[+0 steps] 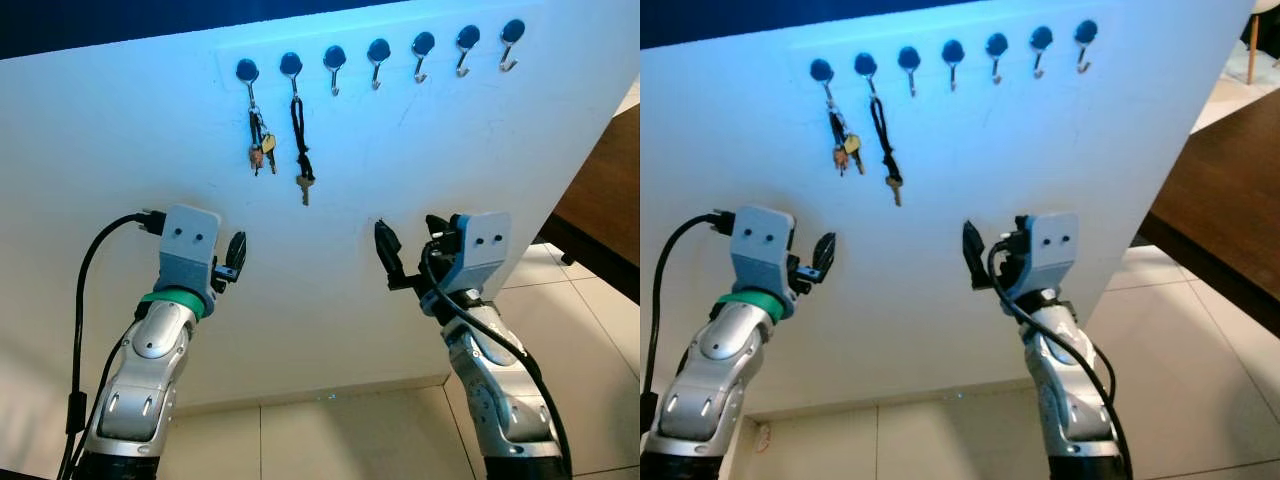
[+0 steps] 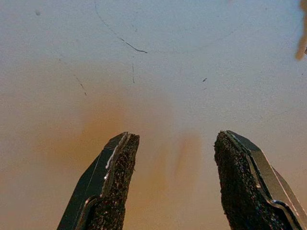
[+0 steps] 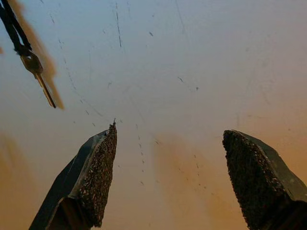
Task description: Hang keys on a hook
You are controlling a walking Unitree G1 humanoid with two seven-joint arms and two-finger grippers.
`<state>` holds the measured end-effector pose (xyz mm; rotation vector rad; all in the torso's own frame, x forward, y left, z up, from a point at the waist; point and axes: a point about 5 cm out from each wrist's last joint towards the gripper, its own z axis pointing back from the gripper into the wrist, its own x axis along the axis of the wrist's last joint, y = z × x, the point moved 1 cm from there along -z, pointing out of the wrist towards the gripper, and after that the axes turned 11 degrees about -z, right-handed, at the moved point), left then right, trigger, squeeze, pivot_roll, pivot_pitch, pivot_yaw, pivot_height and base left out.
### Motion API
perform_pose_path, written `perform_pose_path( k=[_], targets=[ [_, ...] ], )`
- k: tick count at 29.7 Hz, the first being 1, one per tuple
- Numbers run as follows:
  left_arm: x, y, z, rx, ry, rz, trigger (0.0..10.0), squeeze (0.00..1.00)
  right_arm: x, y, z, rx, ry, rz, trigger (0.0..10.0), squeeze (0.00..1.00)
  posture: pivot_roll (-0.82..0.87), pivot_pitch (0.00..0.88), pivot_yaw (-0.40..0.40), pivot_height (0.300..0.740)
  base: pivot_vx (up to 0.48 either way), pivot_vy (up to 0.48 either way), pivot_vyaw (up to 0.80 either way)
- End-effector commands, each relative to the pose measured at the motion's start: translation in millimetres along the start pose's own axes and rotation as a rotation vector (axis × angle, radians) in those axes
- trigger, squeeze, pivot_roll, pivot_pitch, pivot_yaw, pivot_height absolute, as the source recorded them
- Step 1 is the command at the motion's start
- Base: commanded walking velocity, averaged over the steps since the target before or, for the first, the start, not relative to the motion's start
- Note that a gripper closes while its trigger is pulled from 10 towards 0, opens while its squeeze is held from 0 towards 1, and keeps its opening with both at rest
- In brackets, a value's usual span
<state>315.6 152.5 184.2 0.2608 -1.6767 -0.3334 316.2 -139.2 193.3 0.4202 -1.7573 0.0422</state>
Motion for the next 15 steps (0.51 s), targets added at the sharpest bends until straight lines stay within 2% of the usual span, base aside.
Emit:
perform_pose_path(
  k=[1, 8, 15],
  targets=[
    [-7.6, 5.5, 2.3, 0.021, 0.03, -0.012, 10.0, 0.0, -3.0, 3.1, -0.9, 0.01, 0.015, -0.018, 10.0, 0.0, -0.18, 0.071, 0.163, 0.74, 0.0, 0.0, 0.0],
    [-7.2, 5.0, 3.2, 0.035, 0.03, -0.002, 10.0, 0.0, -2.9, -1.3, 0.0, 0.009, 0.025, -0.003, 10.0, 0.0, -0.18, 0.068, 0.147, 0.74, 0.0, 0.0, 0.0],
    [-7.5, 4.4, 3.4, 0.036, 0.031, 0.005, 10.0, 0.0, -4.4, -3.7, 0.5, 0.003, 0.04, 0.005, 10.0, 0.0, -0.23, 0.076, 0.149, 0.74, 0.0, 0.0, -0.74]
  ],
)
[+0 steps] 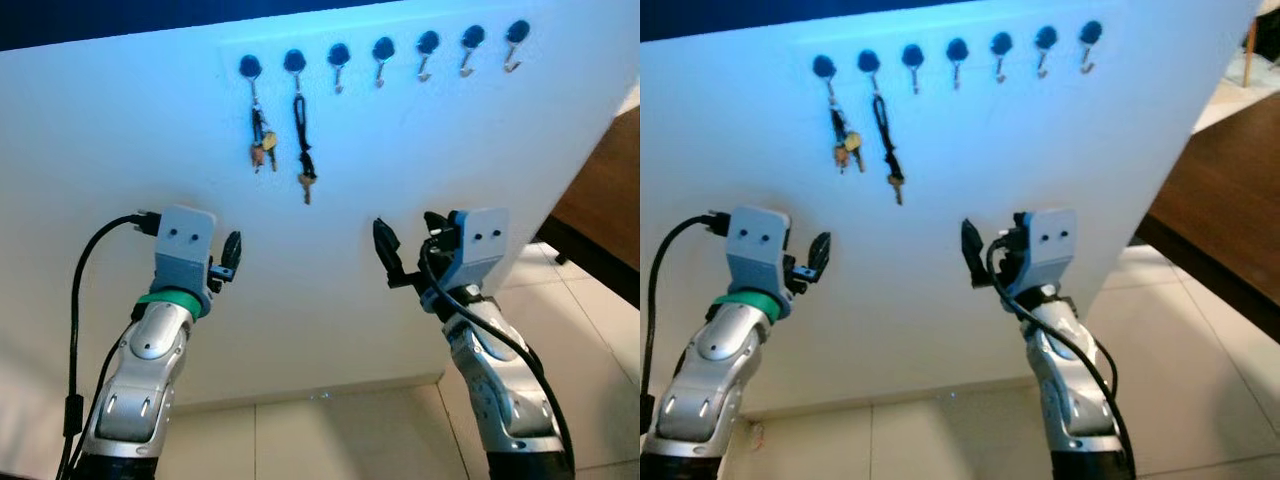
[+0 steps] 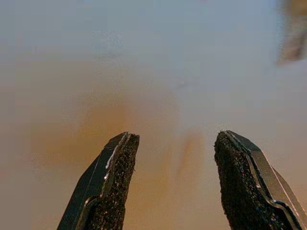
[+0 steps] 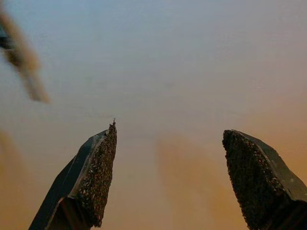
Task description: Hang keys on a hook
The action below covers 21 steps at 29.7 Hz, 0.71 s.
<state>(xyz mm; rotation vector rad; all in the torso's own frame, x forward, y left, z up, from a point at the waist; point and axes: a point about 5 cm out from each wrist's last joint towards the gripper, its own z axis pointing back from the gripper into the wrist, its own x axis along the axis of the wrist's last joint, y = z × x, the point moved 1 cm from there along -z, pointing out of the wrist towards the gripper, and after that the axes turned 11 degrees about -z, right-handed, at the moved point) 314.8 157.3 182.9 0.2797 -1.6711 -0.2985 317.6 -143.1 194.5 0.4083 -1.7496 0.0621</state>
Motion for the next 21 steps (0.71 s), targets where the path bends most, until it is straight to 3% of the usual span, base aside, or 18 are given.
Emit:
perform_pose_path(
  k=[1, 21],
  targets=[
    [-4.7, 0.6, 2.0, 0.004, 0.018, -0.003, 10.0, 0.0, -6.4, 0.3, 1.1, -0.002, 0.029, -0.012, 10.0, 0.0, -0.23, 0.076, 0.149, 0.74, 0.0, 0.0, -0.8],
    [-8.0, 4.8, -1.2, 0.004, 0.032, -0.003, 10.0, 0.0, -10.1, 1.8, -0.6, -0.008, 0.032, -0.032, 10.0, 0.0, -0.22, 0.059, 0.164, 0.74, 0.0, 0.0, -0.8]
  ],
)
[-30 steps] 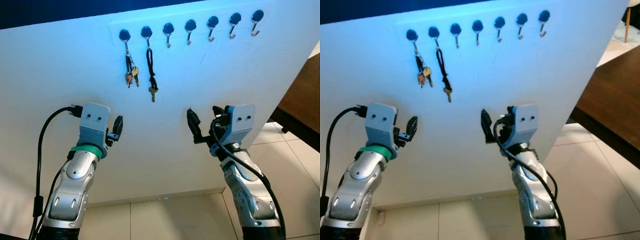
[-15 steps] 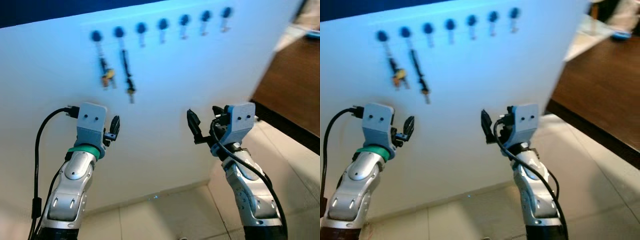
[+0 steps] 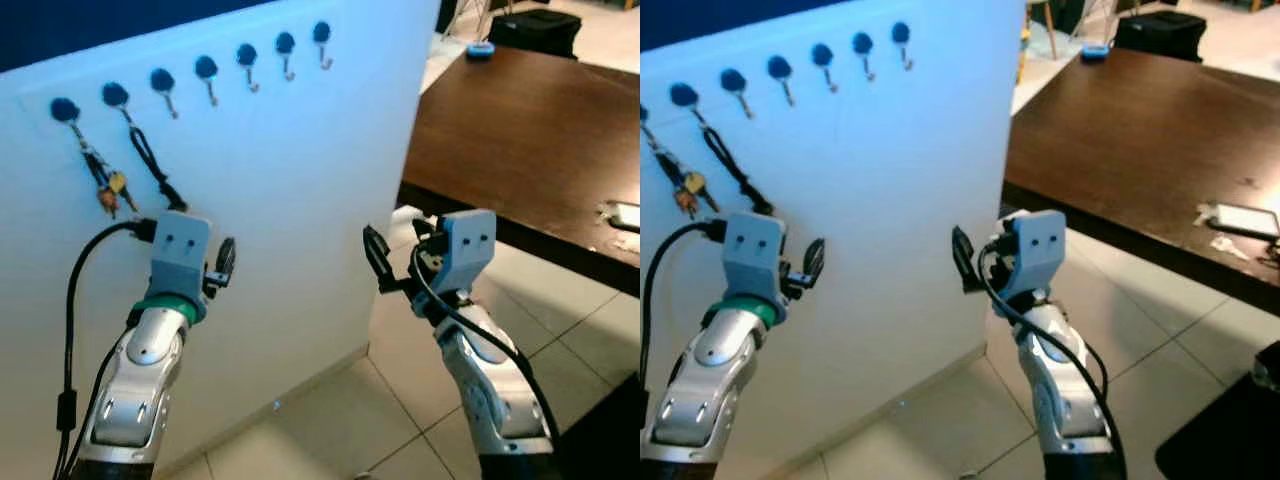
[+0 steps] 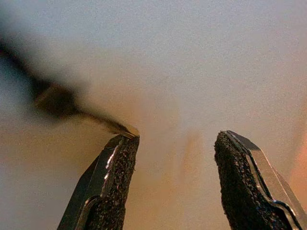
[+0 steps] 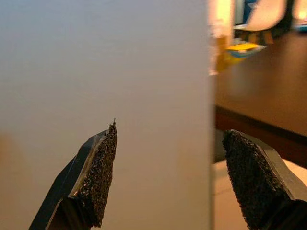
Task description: Hang keys on a hook
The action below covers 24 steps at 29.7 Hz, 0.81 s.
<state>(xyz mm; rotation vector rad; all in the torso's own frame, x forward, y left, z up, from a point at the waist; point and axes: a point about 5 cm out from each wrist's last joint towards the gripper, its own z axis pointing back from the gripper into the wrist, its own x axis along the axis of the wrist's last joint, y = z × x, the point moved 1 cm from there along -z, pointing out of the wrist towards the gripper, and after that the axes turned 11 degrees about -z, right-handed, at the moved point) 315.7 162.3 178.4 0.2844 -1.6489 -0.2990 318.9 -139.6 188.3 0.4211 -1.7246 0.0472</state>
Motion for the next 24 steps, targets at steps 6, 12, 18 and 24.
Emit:
perform_pose_path(
  k=[6, 12, 18, 24],
  targets=[
    [-1.7, 2.5, -1.4, 0.006, 0.009, -0.001, 10.0, 0.0, -3.2, 0.5, -0.4, -0.001, 0.012, -0.013, 10.0, 0.0, -0.23, 0.064, 0.165, 0.74, 0.0, 0.0, -0.8],
    [-1.7, 2.3, -1.7, 0.004, 0.007, -0.004, 10.0, 0.0, -3.2, 0.0, -0.6, -0.004, 0.012, -0.015, 10.0, 0.0, -0.22, 0.06, 0.163, 0.74, 0.0, 0.0, -0.8],
    [1.4, 2.9, -1.2, -0.003, -0.012, 0.002, 10.0, 0.0, -2.1, 0.3, -1.3, -0.001, 0.011, -0.014, 10.0, 0.0, -0.18, 0.065, 0.162, 0.74, 0.0, 0.0, -0.8],
    [3.2, 2.6, -0.5, -0.007, -0.021, 0.01, 10.0, 0.0, -1.4, -0.2, -1.0, 0.0, 0.011, -0.014, 10.0, 0.0, -0.17, 0.074, 0.155, 0.74, 0.0, 0.0, -0.8]
  ],
)
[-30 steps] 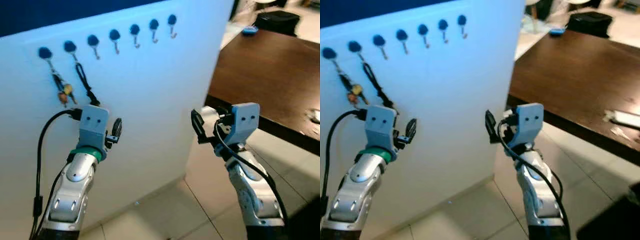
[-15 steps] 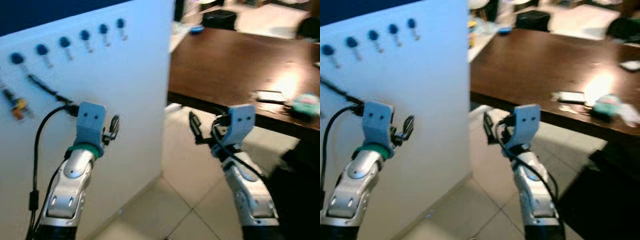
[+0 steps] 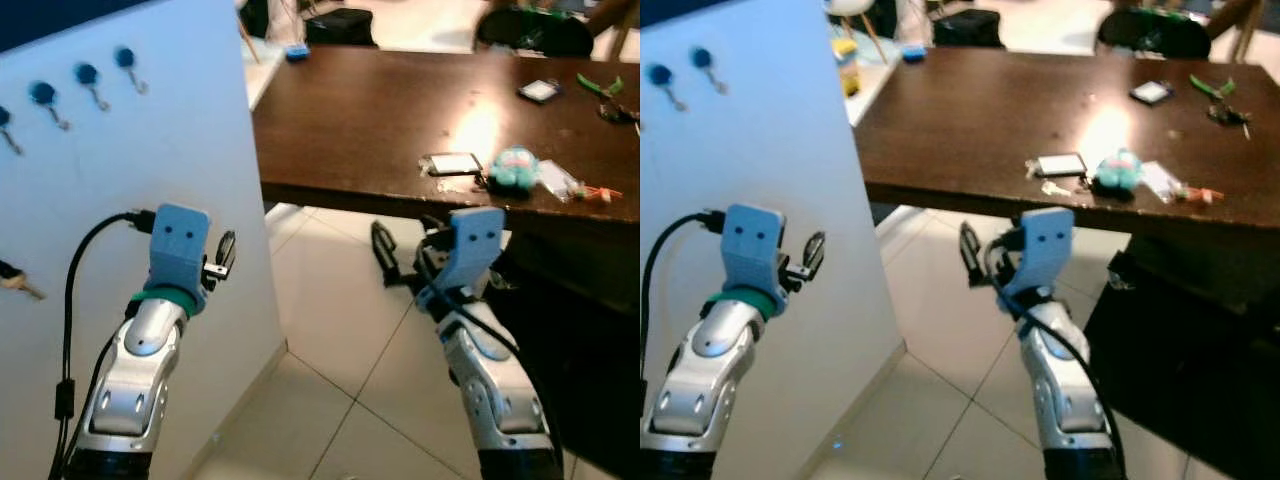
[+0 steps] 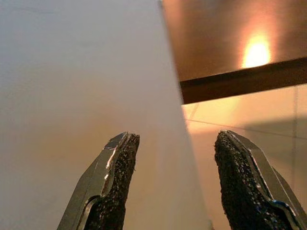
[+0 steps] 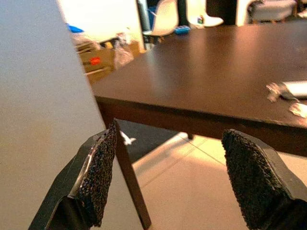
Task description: Hang keys on a hook
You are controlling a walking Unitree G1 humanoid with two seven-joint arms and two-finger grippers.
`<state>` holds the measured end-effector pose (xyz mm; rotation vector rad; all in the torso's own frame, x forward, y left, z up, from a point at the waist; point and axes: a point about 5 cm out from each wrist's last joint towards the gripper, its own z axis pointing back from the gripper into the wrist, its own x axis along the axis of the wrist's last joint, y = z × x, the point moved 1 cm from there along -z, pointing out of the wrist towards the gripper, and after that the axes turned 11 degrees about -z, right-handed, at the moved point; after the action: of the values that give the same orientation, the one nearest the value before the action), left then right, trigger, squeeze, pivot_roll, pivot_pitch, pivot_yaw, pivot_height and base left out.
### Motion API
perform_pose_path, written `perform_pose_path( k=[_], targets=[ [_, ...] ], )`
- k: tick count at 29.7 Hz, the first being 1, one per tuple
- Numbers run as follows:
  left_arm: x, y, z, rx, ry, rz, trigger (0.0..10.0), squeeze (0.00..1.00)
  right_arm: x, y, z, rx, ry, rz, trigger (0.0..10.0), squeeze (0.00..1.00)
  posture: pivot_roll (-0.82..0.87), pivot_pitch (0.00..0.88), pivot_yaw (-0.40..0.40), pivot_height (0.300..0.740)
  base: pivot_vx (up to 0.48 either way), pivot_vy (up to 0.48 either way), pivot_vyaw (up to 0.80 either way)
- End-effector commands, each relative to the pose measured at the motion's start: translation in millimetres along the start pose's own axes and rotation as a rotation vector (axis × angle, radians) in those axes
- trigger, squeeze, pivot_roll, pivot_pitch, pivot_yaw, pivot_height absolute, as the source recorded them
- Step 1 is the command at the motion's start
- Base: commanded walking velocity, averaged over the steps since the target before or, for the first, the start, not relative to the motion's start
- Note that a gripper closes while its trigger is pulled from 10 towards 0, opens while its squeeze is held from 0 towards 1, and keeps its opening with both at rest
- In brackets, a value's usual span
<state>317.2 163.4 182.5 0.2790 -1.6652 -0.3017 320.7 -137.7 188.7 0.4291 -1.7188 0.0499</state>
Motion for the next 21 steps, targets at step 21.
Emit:
perform_pose_path(
  k=[21],
  targets=[
    [1.2, 1.1, 3.4, -0.001, 0.011, 0.078, 10.0, 0.0, 1.3, -2.5, 2.3, 0.0, 0.019, -0.008, 10.0, 0.0, -0.16, 0.098, 0.145, 0.74, 0.0, 0.0, -0.8]
  ],
)
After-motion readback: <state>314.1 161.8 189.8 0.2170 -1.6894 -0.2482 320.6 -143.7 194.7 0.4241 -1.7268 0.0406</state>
